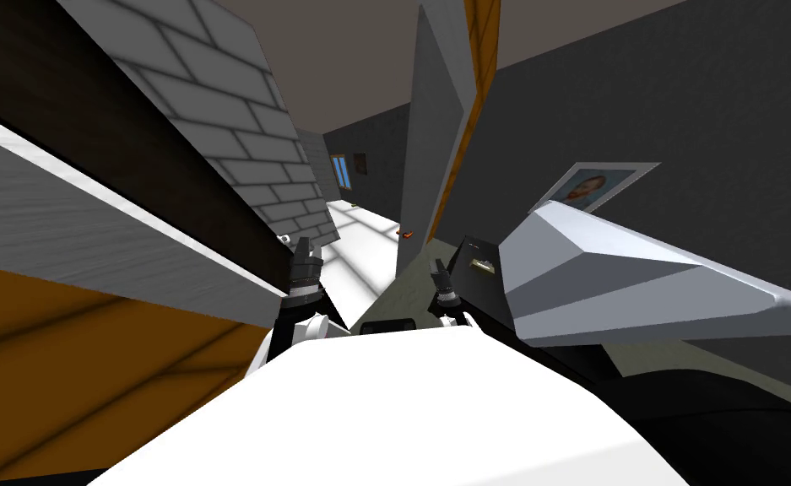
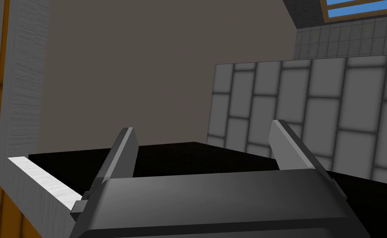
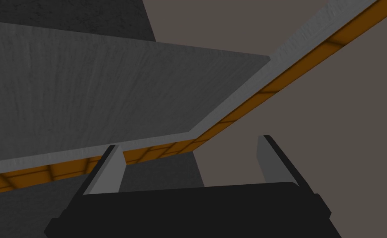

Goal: Push the door open

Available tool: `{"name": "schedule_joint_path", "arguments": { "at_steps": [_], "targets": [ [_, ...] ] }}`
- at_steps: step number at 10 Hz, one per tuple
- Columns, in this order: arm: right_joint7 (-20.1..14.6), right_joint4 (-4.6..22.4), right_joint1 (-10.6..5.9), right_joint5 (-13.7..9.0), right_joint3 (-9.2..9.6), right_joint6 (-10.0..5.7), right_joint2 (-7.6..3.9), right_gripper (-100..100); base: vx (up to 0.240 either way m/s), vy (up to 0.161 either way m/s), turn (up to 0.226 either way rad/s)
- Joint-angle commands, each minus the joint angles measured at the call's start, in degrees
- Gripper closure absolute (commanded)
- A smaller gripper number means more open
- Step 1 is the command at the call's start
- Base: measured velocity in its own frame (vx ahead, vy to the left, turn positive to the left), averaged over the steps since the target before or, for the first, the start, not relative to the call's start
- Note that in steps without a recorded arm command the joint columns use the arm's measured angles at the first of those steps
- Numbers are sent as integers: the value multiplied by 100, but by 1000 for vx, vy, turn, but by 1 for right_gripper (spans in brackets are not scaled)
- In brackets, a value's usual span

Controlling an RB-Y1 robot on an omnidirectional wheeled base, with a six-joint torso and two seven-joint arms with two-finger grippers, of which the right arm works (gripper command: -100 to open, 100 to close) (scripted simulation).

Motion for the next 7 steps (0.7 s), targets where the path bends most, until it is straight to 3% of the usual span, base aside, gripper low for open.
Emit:
{"name": "schedule_joint_path", "arguments": {
  "at_steps": [1,7],
  "targets": [
    [-83,218,-47,86,75,-157,-80,-100,148,25,-53],
    [-343,1020,-217,377,328,-718,-343,-100,150,12,-67]
  ]
}}
